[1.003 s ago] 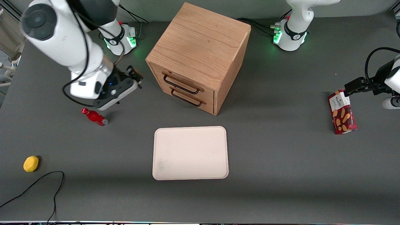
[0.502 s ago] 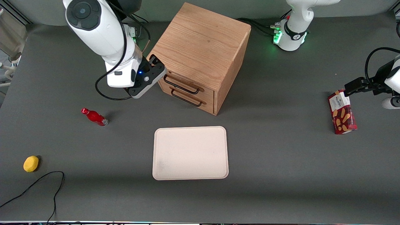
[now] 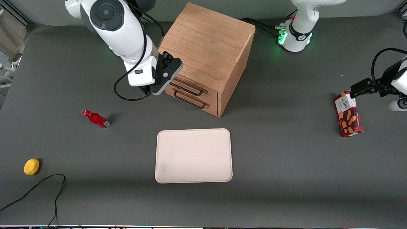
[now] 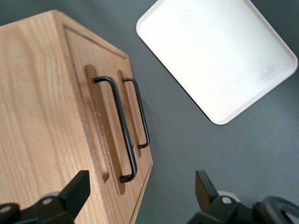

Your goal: Open upper drawer

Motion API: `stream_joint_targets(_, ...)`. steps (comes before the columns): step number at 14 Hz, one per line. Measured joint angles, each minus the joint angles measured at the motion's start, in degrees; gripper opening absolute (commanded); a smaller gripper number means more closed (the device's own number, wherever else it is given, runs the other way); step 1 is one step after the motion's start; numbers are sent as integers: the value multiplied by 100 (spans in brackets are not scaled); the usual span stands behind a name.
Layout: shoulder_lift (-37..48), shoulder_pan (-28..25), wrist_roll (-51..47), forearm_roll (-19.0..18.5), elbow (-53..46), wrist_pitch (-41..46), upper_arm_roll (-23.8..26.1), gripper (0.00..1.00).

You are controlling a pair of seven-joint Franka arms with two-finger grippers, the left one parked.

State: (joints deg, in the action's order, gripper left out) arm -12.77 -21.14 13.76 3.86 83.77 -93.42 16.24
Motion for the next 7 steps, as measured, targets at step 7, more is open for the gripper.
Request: stream_joint_targets(7,0,-1,542,232,-3,0,84,100)
